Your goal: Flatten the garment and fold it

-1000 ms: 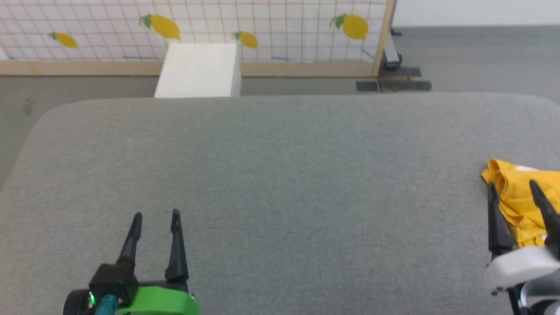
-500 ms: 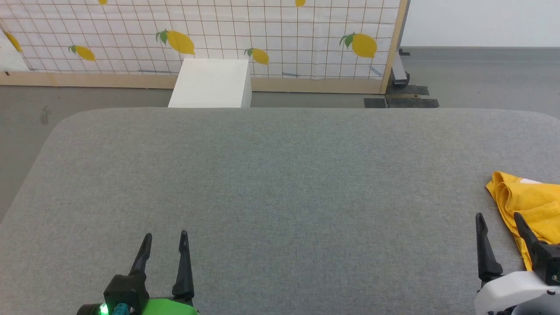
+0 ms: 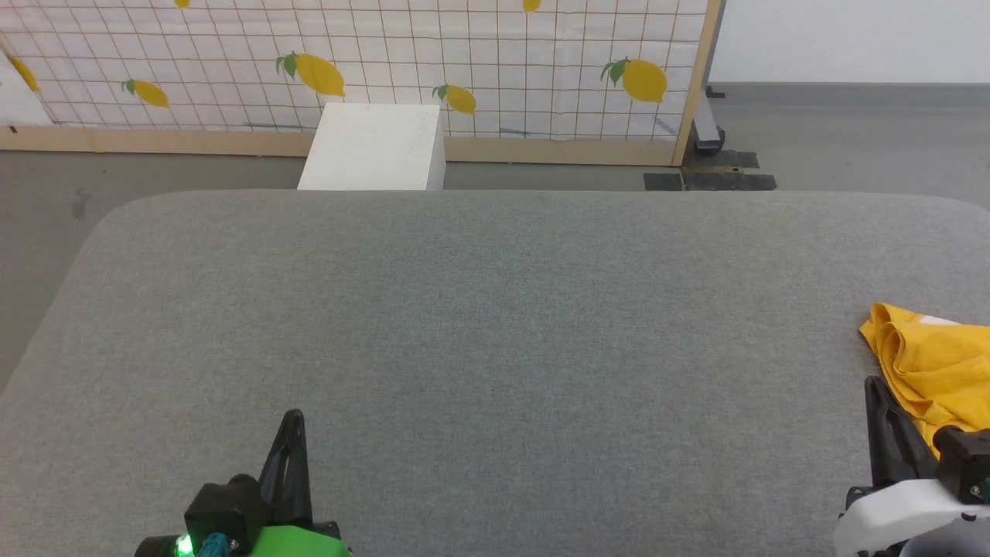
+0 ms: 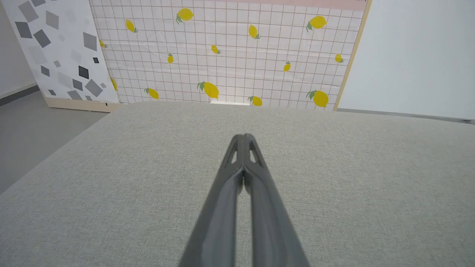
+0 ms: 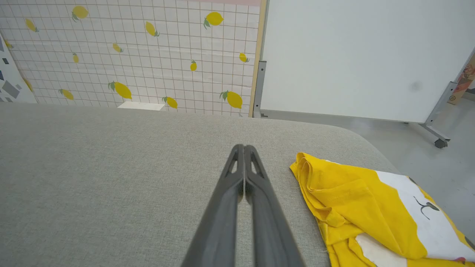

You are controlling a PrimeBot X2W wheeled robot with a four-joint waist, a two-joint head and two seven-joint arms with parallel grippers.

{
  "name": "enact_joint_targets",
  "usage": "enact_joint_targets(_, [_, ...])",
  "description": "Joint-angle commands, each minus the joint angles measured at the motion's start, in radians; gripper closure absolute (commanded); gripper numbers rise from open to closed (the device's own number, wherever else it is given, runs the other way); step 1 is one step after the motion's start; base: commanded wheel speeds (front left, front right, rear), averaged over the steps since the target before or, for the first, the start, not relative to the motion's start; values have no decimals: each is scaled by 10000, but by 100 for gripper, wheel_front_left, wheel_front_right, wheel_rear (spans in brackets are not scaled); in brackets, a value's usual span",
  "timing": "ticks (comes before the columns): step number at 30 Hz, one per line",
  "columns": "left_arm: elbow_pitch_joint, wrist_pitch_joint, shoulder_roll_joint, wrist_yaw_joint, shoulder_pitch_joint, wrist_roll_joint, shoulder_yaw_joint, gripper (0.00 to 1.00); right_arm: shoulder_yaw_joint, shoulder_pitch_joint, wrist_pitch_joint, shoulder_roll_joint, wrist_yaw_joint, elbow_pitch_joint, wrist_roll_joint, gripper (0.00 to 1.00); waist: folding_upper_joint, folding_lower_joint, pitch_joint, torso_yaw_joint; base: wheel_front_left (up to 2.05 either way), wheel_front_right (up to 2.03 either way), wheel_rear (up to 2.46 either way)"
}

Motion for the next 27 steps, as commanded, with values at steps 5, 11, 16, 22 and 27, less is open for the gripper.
enact_joint_targets(5, [15, 125, -137, -158, -120, 259, 171, 100, 123, -104, 36, 2, -2, 21, 17, 100, 0, 1, 12, 2, 0, 0, 0])
enact_joint_targets(11, [25, 244, -239, -276, -178, 424, 308, 100, 224, -154, 59, 3, -3, 32, 25, 100, 0, 1, 24, 4, 0, 0, 0])
enact_joint_targets(16, [33, 345, -325, -376, -227, 563, 423, 100, 309, -197, 78, 4, -3, 41, 31, 100, 0, 1, 35, 5, 0, 0, 0])
enact_joint_targets(22, [43, 464, -427, -494, -285, 727, 560, 100, 409, -247, 101, 5, -4, 51, 39, 100, 0, 1, 47, 7, 0, 0, 0])
enact_joint_targets(27, [55, 623, -562, -651, -363, 946, 742, 100, 543, -314, 132, 6, -5, 66, 49, 100, 0, 1, 63, 10, 0, 0, 0])
